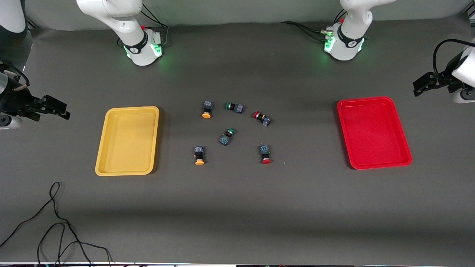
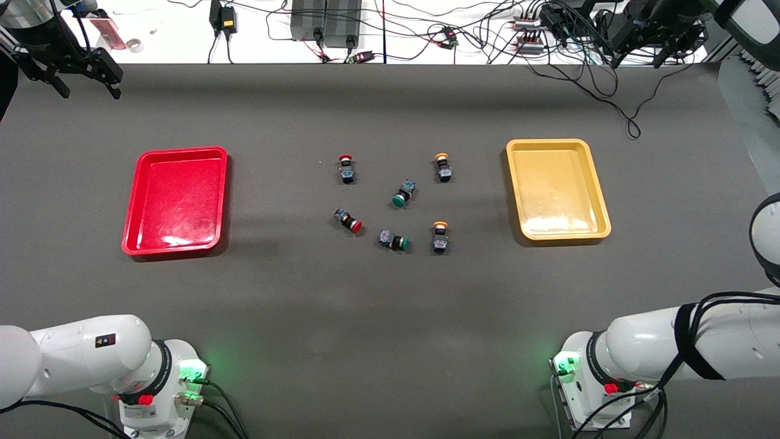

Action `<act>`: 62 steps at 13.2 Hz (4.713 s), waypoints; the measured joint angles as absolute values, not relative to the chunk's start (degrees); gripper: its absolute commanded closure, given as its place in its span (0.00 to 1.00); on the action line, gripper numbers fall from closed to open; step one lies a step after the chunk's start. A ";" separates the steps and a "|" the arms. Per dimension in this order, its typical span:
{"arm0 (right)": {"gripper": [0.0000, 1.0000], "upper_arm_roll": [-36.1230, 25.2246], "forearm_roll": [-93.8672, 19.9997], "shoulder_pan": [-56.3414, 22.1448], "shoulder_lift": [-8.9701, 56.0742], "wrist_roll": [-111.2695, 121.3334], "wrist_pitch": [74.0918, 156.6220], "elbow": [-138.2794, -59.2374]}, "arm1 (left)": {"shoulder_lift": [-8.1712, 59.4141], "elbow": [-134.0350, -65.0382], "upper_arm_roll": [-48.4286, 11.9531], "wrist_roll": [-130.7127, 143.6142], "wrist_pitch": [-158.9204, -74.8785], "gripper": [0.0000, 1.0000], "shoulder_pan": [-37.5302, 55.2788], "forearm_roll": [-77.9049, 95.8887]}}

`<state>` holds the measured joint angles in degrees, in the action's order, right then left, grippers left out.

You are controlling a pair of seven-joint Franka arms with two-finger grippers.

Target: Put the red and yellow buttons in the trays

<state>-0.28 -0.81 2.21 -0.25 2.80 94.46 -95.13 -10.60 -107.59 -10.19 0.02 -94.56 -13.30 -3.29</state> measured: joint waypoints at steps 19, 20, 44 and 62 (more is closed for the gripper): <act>0.00 0.27 -1.10 -34.03 -6.70 -45.85 114.13 -121.43 | -1.47 -103.46 -11.45 -0.36 -86.72 0.00 -12.78 -3.24; 0.00 0.28 -1.09 -37.03 -6.71 -49.29 115.73 -122.76 | 0.62 -102.58 -11.51 -0.29 -86.51 0.00 -12.73 -3.16; 0.78 -0.74 3.23 -42.93 21.21 -53.72 159.96 -136.67 | 27.26 -116.00 -13.05 84.56 -139.02 0.03 25.99 14.00; 0.78 -42.90 -1.96 -40.63 6.82 18.99 129.85 -127.00 | 15.02 -116.73 -10.92 61.68 -117.63 1.00 19.70 0.56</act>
<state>-42.90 -1.96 -40.63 6.82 18.99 129.85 -127.00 15.02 -116.73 -10.92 61.68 -117.63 19.70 0.56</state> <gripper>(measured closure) 0.586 0.670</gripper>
